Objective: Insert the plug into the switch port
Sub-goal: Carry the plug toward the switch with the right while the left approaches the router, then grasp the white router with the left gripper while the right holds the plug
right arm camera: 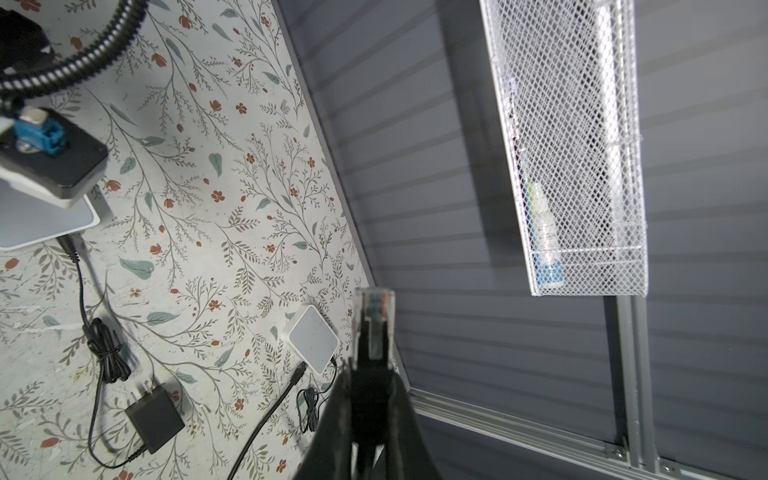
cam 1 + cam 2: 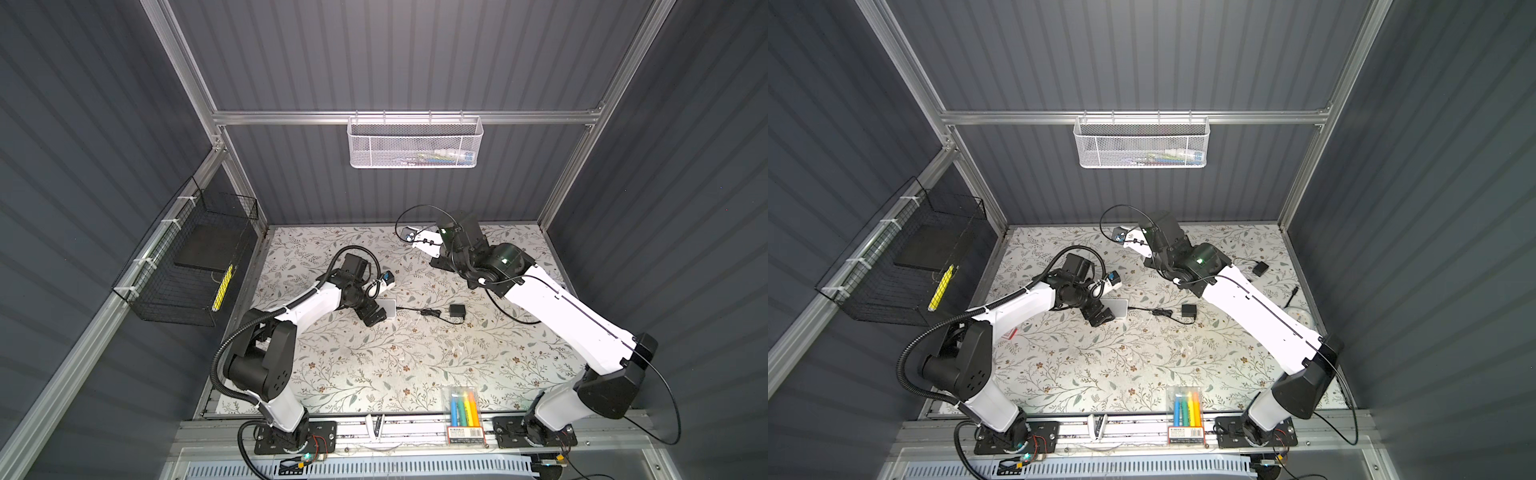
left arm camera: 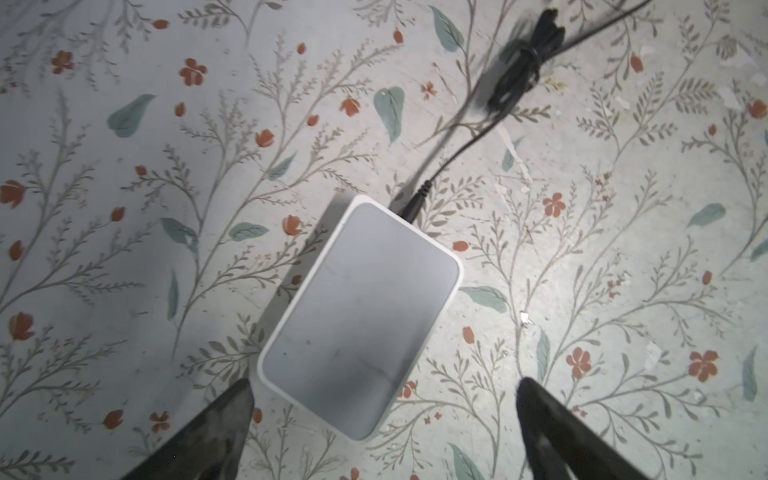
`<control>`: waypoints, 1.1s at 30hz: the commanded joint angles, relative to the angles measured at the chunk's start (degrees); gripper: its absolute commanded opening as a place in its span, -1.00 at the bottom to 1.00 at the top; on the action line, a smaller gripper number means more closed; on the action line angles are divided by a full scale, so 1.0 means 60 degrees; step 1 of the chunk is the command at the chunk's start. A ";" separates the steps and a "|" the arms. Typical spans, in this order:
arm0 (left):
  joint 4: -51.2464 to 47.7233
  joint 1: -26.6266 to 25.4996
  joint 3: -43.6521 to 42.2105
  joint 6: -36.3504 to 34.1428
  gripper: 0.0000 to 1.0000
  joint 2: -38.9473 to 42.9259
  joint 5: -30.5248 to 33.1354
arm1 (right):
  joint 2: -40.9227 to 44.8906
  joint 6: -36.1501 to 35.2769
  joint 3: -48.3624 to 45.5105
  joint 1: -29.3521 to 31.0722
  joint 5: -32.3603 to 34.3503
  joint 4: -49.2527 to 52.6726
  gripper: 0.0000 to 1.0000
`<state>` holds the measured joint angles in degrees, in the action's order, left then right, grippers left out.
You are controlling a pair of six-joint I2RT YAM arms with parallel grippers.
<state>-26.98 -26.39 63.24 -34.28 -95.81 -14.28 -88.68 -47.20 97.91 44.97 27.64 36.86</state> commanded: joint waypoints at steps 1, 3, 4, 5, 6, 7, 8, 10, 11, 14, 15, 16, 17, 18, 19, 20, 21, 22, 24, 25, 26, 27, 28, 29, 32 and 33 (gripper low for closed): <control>0.0006 -0.0145 -0.0002 -0.0928 0.98 -0.0041 0.0523 | 0.0025 0.0356 -0.0098 -0.0052 -0.0271 -0.0136 -1.00; -0.0041 -0.0290 0.0083 -0.1327 0.98 -0.0216 0.1039 | 0.0025 0.0424 -0.0171 -0.0053 -0.0316 -0.0109 -1.00; 0.0115 -0.0340 0.0109 -0.1423 0.99 -0.0306 0.1376 | 0.0030 0.0469 -0.0213 -0.0054 -0.0332 -0.0083 -1.00; 0.0072 -0.0382 0.0174 -0.1618 0.99 -0.0408 0.1476 | 0.0044 0.0500 -0.0268 -0.0061 -0.0336 -0.0082 -1.00; 0.0100 -0.0396 0.0198 -0.1721 0.99 -0.0475 0.1532 | 0.0072 0.0533 -0.0310 -0.0064 -0.0349 -0.0085 -1.00; 0.0172 -0.0433 0.0224 -0.1759 0.99 -0.0566 0.1649 | 0.0108 0.0571 -0.0371 -0.0076 -0.0359 -0.0091 -1.00; 0.0125 -0.0447 0.0290 -0.1884 0.99 -0.0645 0.1614 | 0.0139 0.0619 -0.0414 -0.0096 -0.0389 -0.0072 -1.00; 0.0045 -0.0465 0.0388 -0.2049 0.99 -0.0822 0.1620 | 0.0192 0.0701 -0.0509 -0.0137 -0.0506 -0.0083 -1.00; 0.0030 -0.0465 0.0416 -0.2169 0.99 -0.0910 0.1612 | 0.0181 0.0748 -0.0538 -0.0168 -0.0547 -0.0092 -1.00; -0.0086 -0.0471 0.0601 -0.2445 1.00 -0.1261 0.1705 | 0.0161 0.0929 -0.0513 -0.0280 -0.0657 0.0057 -1.00; -0.0162 -0.0465 0.0742 -0.2508 1.00 -0.1405 0.1763 | 0.0169 0.1029 -0.0513 -0.0331 -0.0740 0.0123 -1.00; -0.0339 -0.0464 0.0881 -0.2651 1.00 -0.1548 0.1737 | 0.0174 0.1164 -0.0518 -0.0374 -0.0803 0.0228 -1.00; -0.0386 -0.0465 0.0981 -0.2735 1.00 -0.1691 0.1798 | 0.0213 0.1307 -0.0581 -0.0414 -0.0865 0.0285 -1.00; -0.0420 -0.0465 0.1061 -0.2760 1.00 -0.1785 0.1774 | 0.0259 0.1395 -0.0682 -0.0431 -0.0948 0.0315 -1.00; -0.0552 -0.0463 0.1167 -0.2821 1.00 -0.1862 0.1626 | 0.0322 0.1482 -0.0825 -0.0471 -0.1008 0.0286 -1.00; -0.0571 -0.0465 0.1249 -0.2815 1.00 -0.1966 0.1625 | 0.0404 0.1543 -0.0996 -0.0491 -0.1024 0.0269 -1.00; -0.0661 -0.0464 0.1296 -0.2836 1.00 -0.2044 0.1555 | 0.0458 0.1603 -0.1102 -0.0519 -0.1052 0.0247 -1.00; -0.0783 -0.0466 0.1351 -0.2909 1.00 -0.2138 0.1496 | 0.0503 0.1689 -0.1217 -0.0538 -0.1100 0.0256 -1.00; -0.0842 -0.0465 0.1355 -0.2925 1.00 -0.2308 0.1575 | 0.0554 0.1781 -0.1369 -0.0590 -0.1156 0.0240 -1.00; -0.0879 -0.0476 0.1336 -0.2948 1.00 -0.2387 0.1580 | 0.0573 0.1827 -0.1422 -0.0587 -0.1174 0.0243 -1.00; -0.0851 -0.0469 0.1296 -0.2972 1.00 -0.2430 0.1628 | 0.0611 0.1878 -0.1469 -0.0585 -0.1192 0.0242 -1.00; -0.0847 -0.0465 0.1288 -0.2984 0.99 -0.2465 0.1621 | 0.0620 0.1897 -0.1498 -0.0608 -0.1229 0.0217 -1.00; -0.0901 -0.0472 0.1306 -0.2987 0.98 -0.2502 0.1633 | 0.0651 0.1917 -0.1541 -0.0606 -0.1297 0.0203 -1.00; -0.0916 -0.0478 0.1296 -0.2987 0.97 -0.2518 0.1641 | 0.0655 0.1936 -0.1596 -0.0607 -0.1352 0.0136 -1.00; -0.0908 -0.0476 0.1262 -0.3031 0.94 -0.2557 0.1728 | 0.0588 0.1948 -0.1636 -0.0614 -0.1416 0.0047 -1.00; -0.0908 -0.0470 0.1259 -0.3046 0.93 -0.2574 0.1736 | 0.0558 0.1956 -0.1627 -0.0611 -0.1438 0.0043 -1.00</control>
<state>-29.36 -28.95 70.89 -50.63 -108.66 -4.64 -86.15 -36.84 88.49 41.54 20.14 37.95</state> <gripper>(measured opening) 0.968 0.130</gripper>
